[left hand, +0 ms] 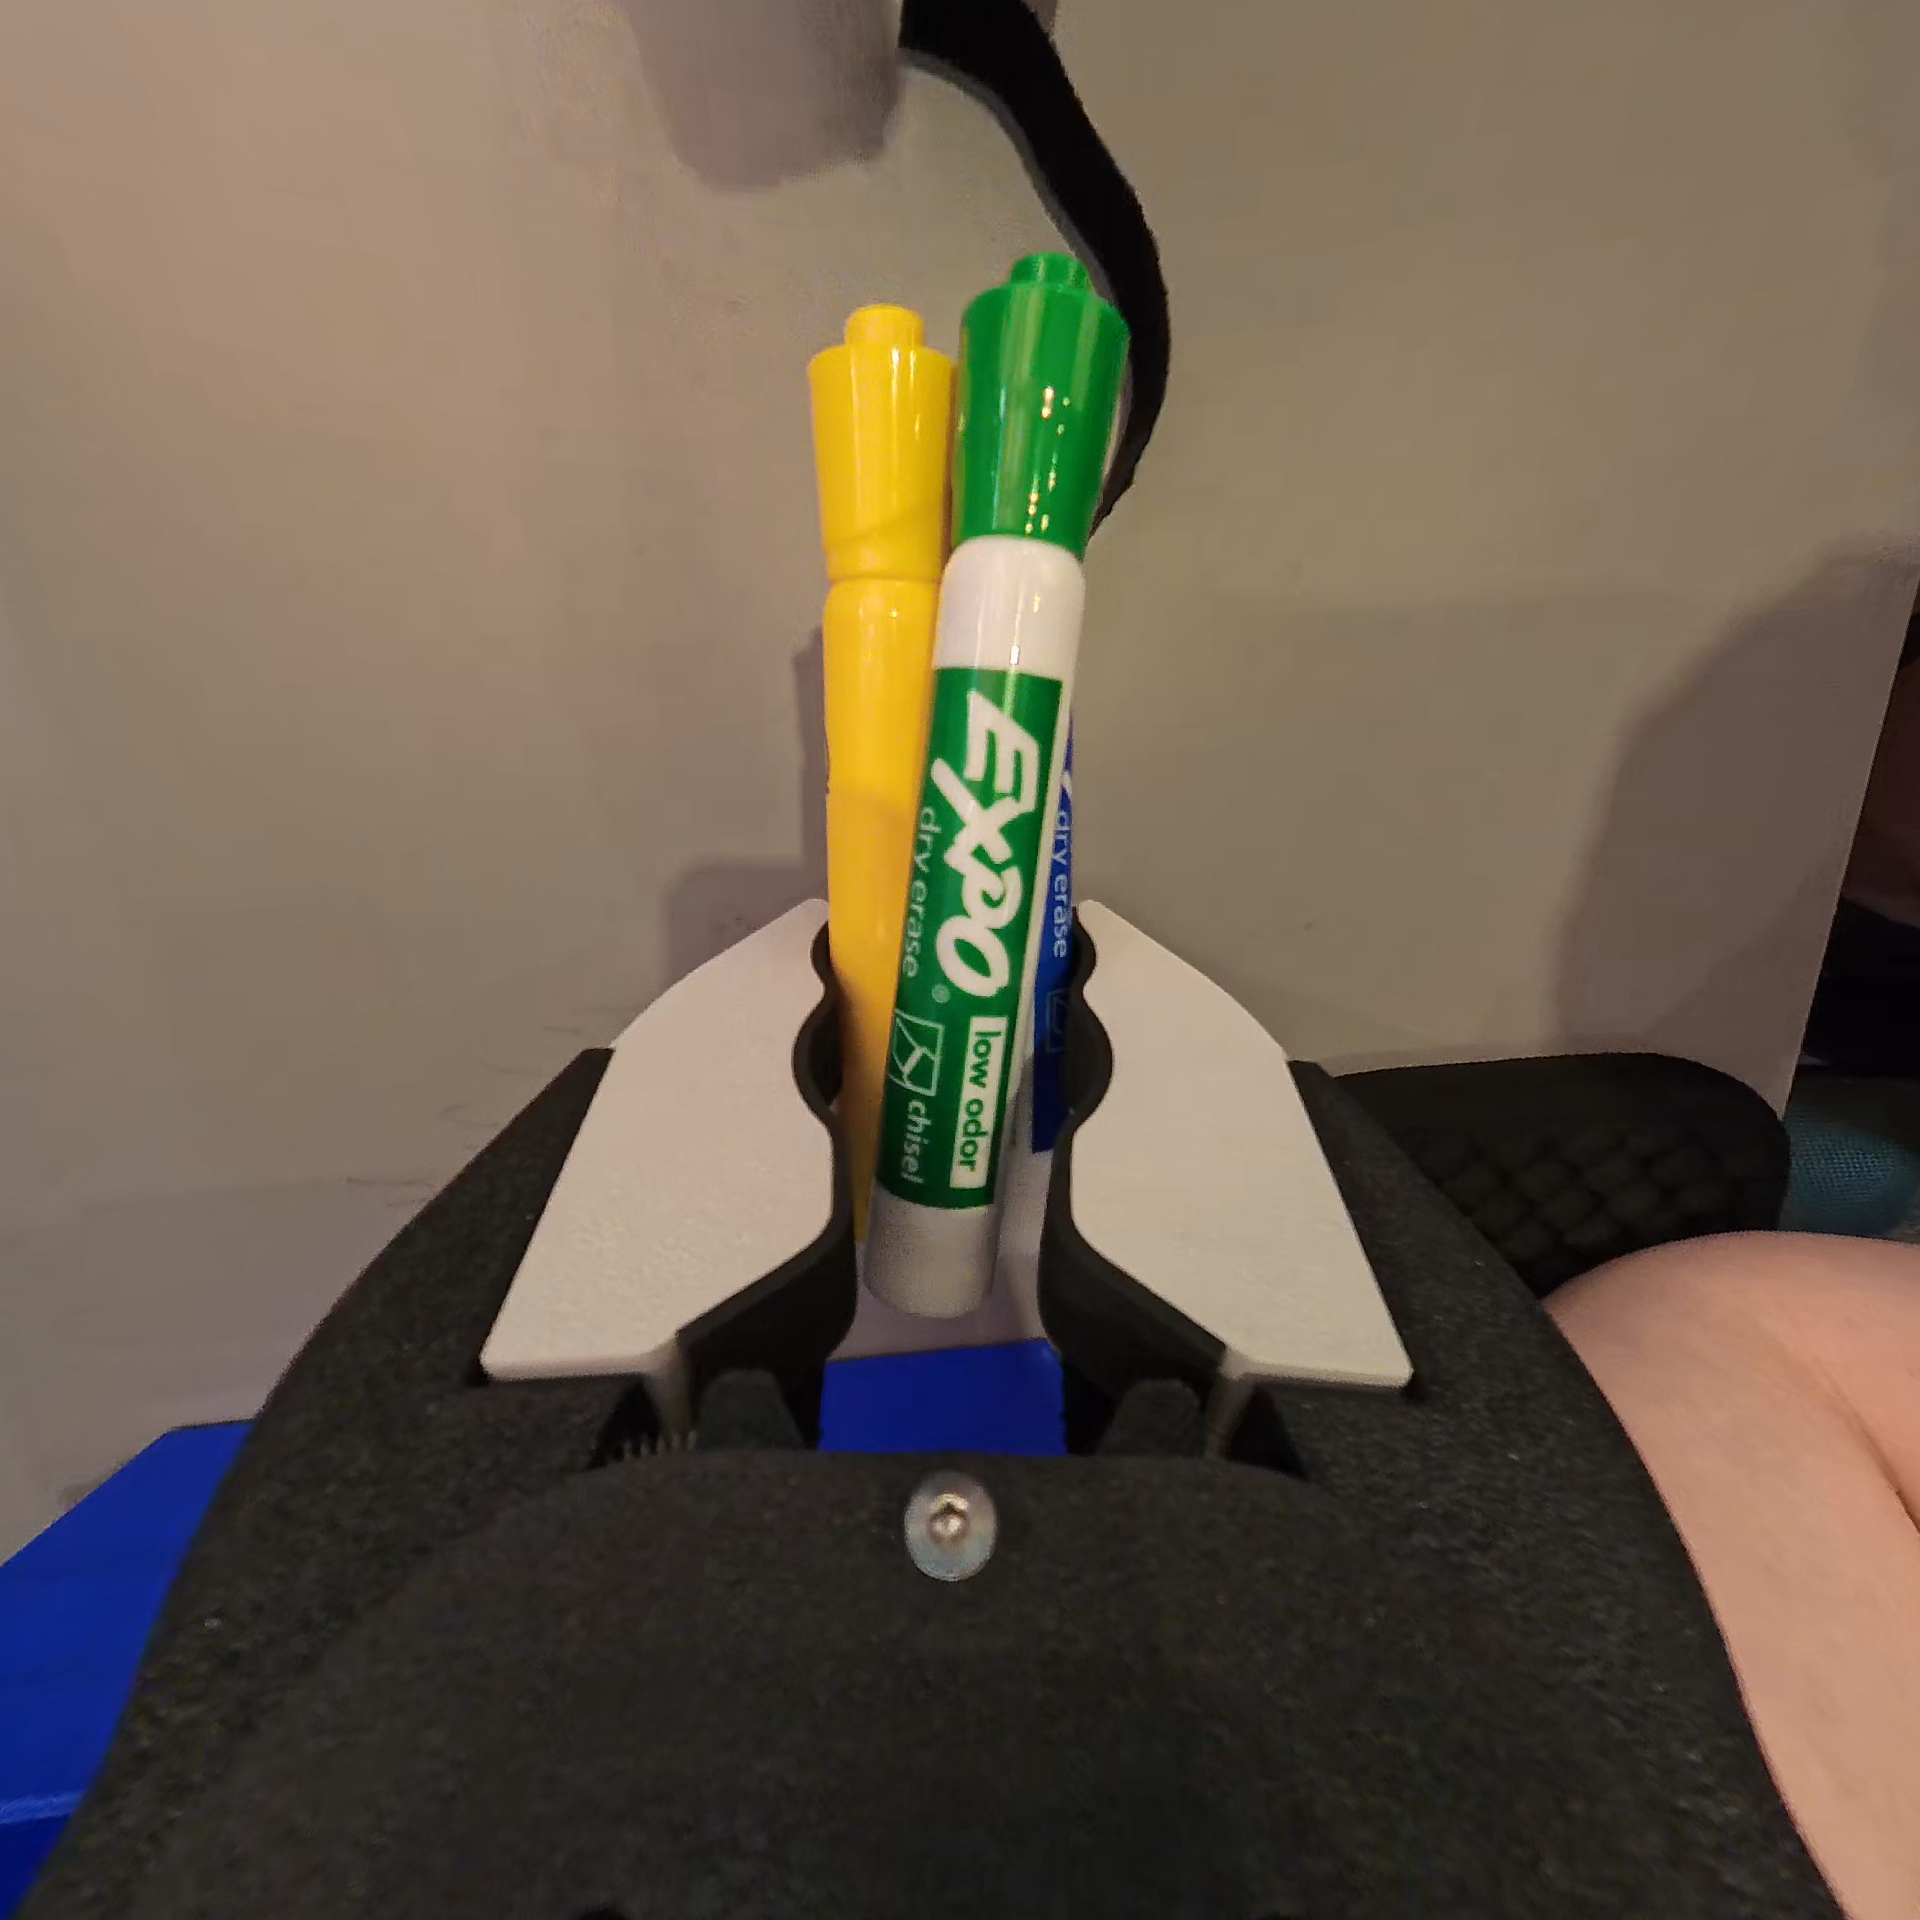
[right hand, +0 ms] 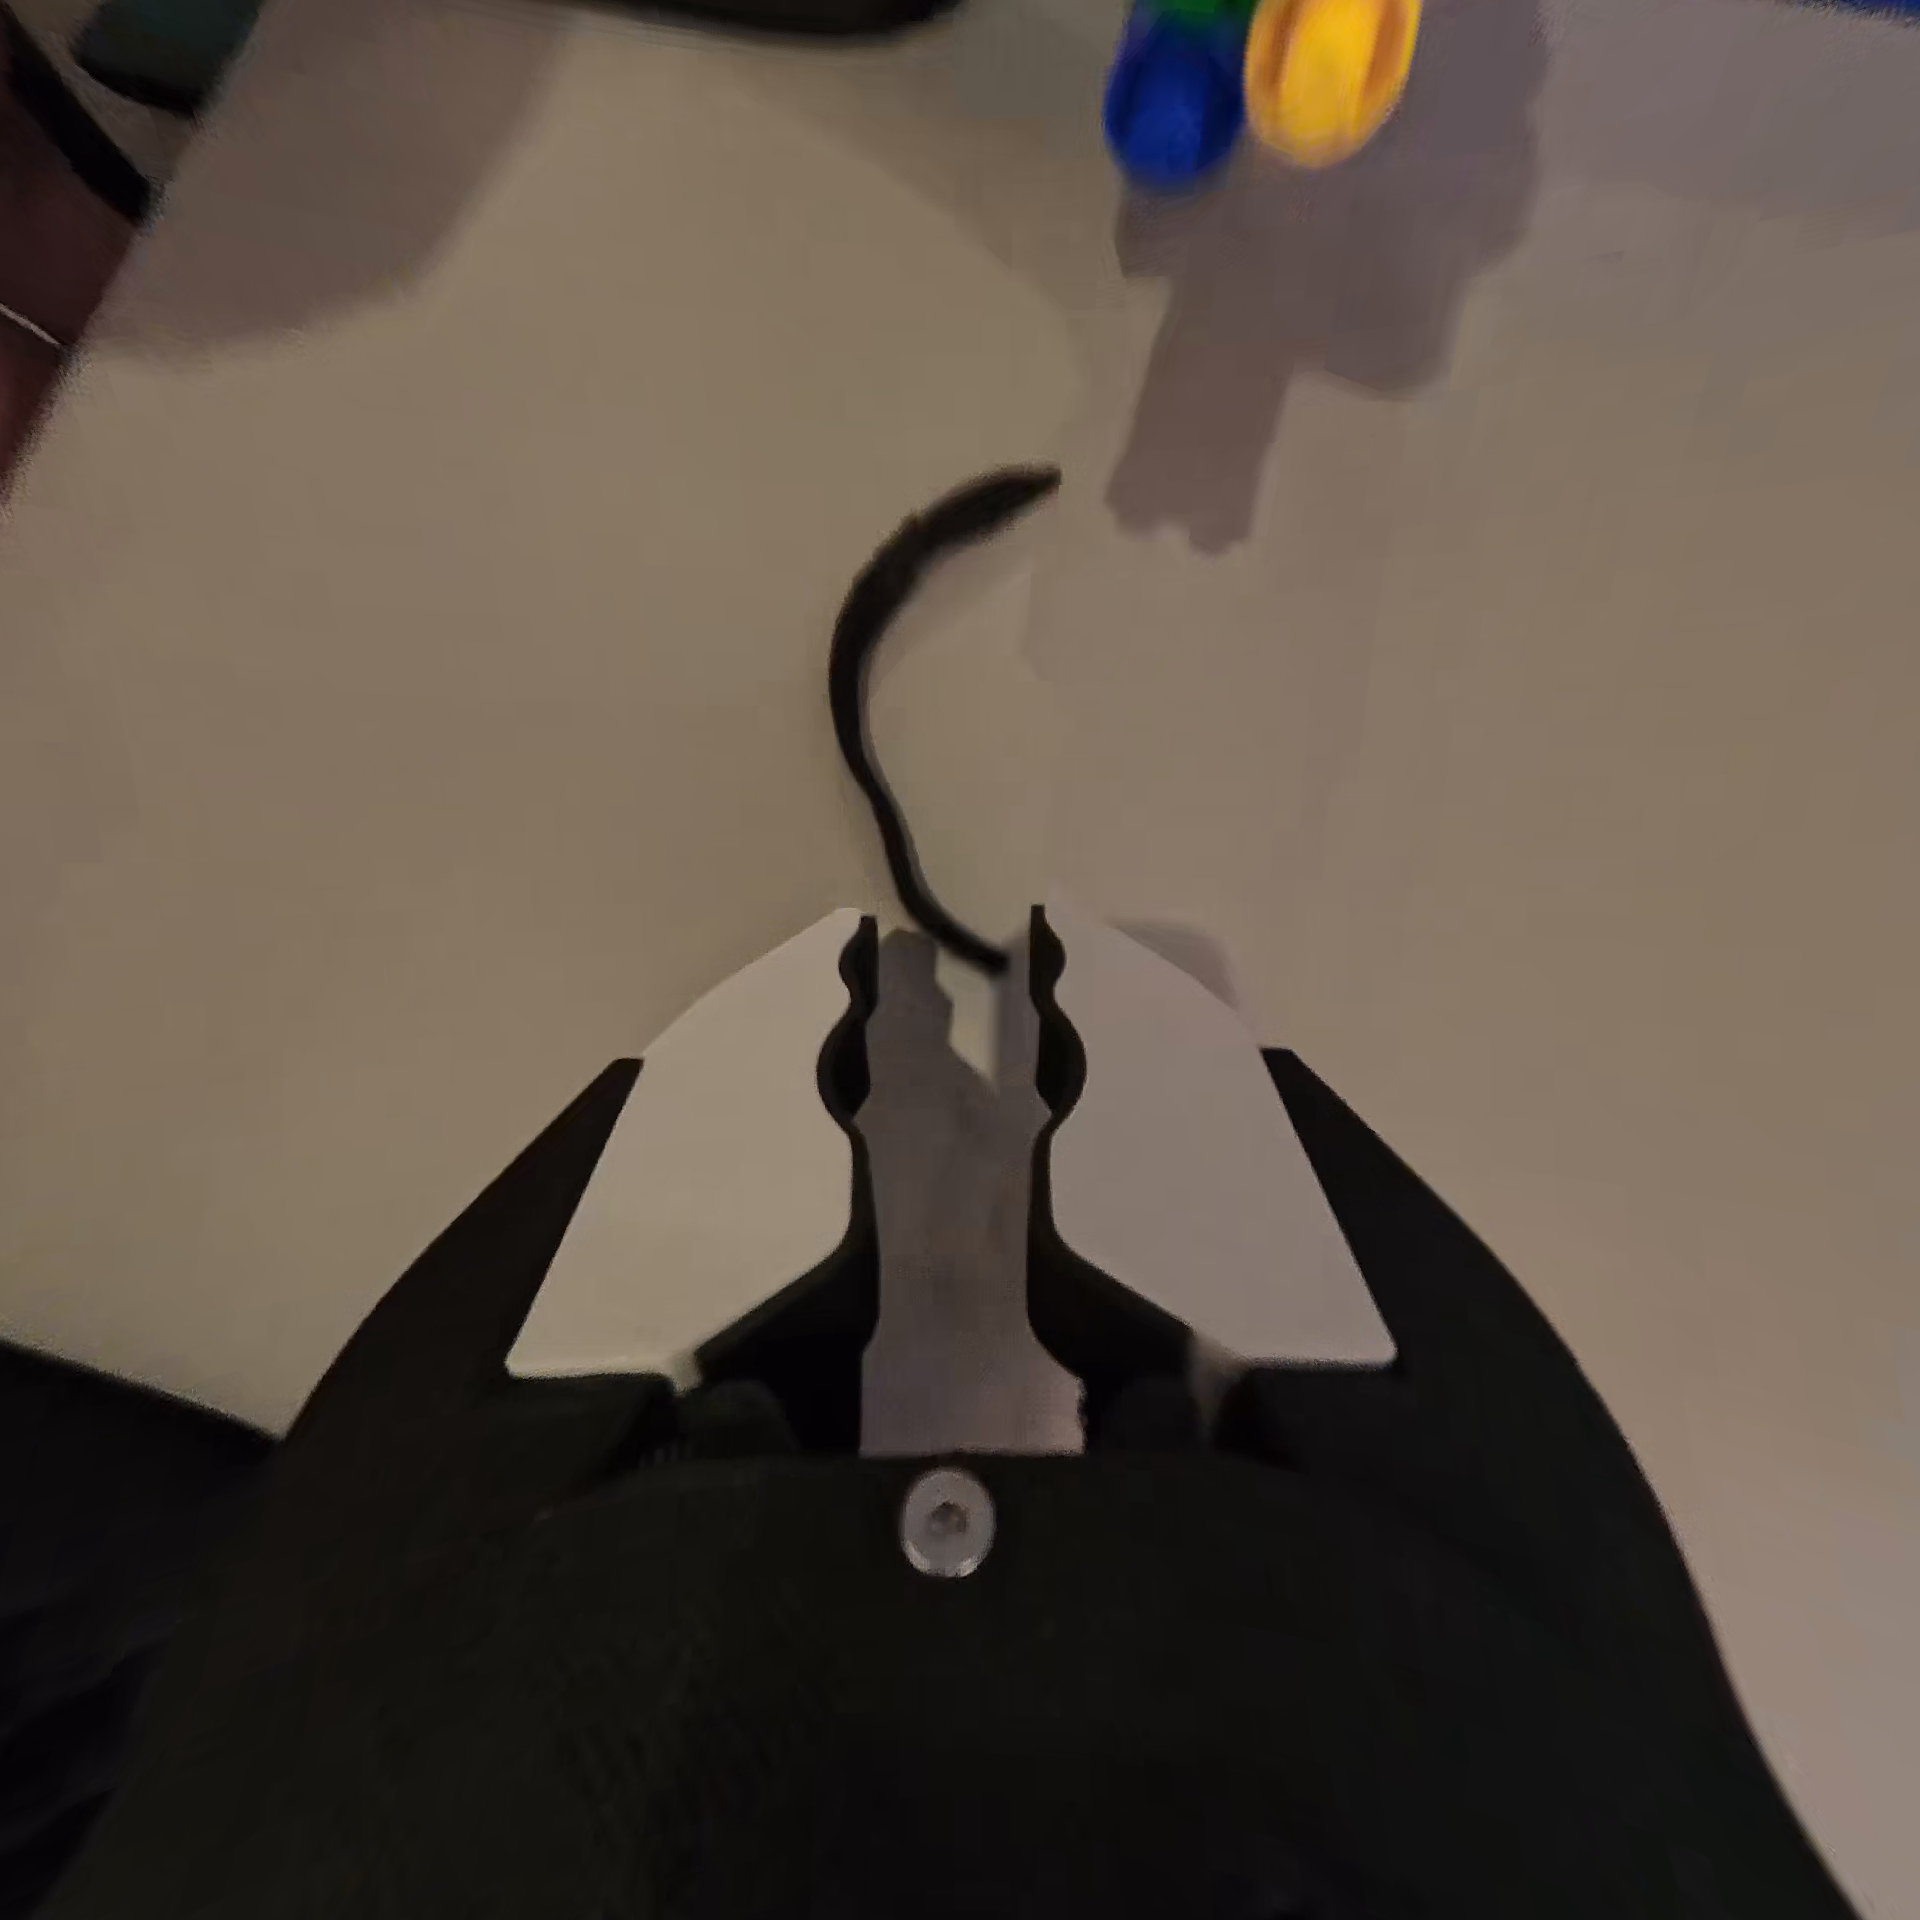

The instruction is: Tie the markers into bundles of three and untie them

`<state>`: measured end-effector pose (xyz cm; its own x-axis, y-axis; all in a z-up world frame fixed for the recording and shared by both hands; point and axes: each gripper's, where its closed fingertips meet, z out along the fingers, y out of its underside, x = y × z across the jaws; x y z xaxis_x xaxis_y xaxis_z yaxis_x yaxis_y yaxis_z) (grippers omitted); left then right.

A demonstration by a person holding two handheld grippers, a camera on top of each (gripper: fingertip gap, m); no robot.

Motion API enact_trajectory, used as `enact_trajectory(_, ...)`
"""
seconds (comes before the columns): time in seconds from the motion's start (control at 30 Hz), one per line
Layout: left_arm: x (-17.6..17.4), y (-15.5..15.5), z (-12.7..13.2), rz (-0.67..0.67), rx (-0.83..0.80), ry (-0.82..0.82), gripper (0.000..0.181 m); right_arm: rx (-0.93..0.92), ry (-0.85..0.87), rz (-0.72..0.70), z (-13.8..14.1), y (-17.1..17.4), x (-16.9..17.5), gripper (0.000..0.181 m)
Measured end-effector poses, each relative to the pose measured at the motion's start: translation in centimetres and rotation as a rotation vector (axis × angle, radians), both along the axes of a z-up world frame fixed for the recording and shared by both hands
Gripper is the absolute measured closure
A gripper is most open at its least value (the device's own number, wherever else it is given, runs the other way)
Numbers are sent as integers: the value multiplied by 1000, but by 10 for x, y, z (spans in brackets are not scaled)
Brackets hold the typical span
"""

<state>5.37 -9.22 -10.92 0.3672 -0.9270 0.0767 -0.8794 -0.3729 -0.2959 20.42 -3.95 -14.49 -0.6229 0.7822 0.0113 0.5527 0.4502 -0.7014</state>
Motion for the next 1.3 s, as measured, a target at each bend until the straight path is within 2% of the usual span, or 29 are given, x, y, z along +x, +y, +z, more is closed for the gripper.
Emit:
enact_trajectory(0.1, 1, -1, -1, -4, -3, 18, 143, 27, 8, -35, -22, 10, 8, 152)
enact_trajectory(0.23, 3, -3, -3, -11, -14, 29, 143, -26, 56, -21, -27, 9, 0, 153)
enact_trajectory(0.37, 3, -4, -5, -12, -24, 40, 143, -122, 43, 30, -26, 1, -2, 173)
enact_trajectory(0.43, 3, -4, -6, -11, -29, 39, 143, -214, 4, 56, -21, -7, 2, 176)
enact_trajectory(0.5, 3, -4, -7, -12, -34, 41, 143, -346, -15, 74, -8, -15, 5, 177)
enact_trajectory(0.63, 2, -4, -7, -13, -33, 43, 143, -669, -56, 125, 36, -27, 13, 177)
enact_trajectory(0.73, 4, -4, -5, -17, -26, 42, 143, -839, -109, 187, 66, -38, 19, 178)
enact_trajectory(0.9, 7, -3, -5, -25, -15, 48, 142, -945, -271, 287, 89, -67, 21, 178)
enact_trajectory(1.03, 18, -6, -6, -67, -16, 50, 143, -1024, -308, 327, 99, -82, 3, 177)
enact_trajectory(1.3, 48, -23, -2, -207, -33, -10, 143, -1213, -213, 294, 119, -56, -25, 178)
